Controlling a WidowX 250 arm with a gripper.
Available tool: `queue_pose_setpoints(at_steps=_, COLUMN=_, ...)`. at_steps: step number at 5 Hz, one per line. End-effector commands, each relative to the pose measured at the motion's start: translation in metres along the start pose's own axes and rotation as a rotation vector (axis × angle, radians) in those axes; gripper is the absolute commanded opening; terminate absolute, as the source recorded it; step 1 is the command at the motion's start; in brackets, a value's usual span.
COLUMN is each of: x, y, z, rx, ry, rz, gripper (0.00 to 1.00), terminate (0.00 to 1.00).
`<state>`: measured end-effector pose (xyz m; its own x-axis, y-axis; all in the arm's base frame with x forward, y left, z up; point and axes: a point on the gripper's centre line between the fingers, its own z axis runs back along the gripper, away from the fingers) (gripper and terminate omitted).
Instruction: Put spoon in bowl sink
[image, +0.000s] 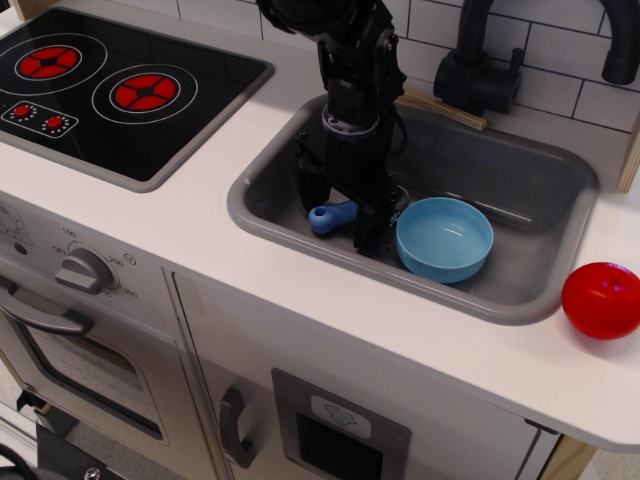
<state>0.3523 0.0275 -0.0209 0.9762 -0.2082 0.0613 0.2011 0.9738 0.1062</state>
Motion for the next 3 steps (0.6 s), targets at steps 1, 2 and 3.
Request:
queue_pose_setpoints(at_steps=1, x=0.017, y=0.008, z=0.019, rx=0.028, ry=-0.068, rz=0.018, gripper=0.00, terminate=0.00)
queue_pose_setpoints(at_steps=2, x=0.021, y=0.018, z=0.039, rx=0.044, ry=-0.114, rz=0.052, gripper=0.00, terminate=0.00)
queue_pose_setpoints(at_steps=3, x=0.025, y=0.023, z=0.067, rx=0.064, ry=-0.162, rz=0.138, gripper=0.00, terminate=0.00)
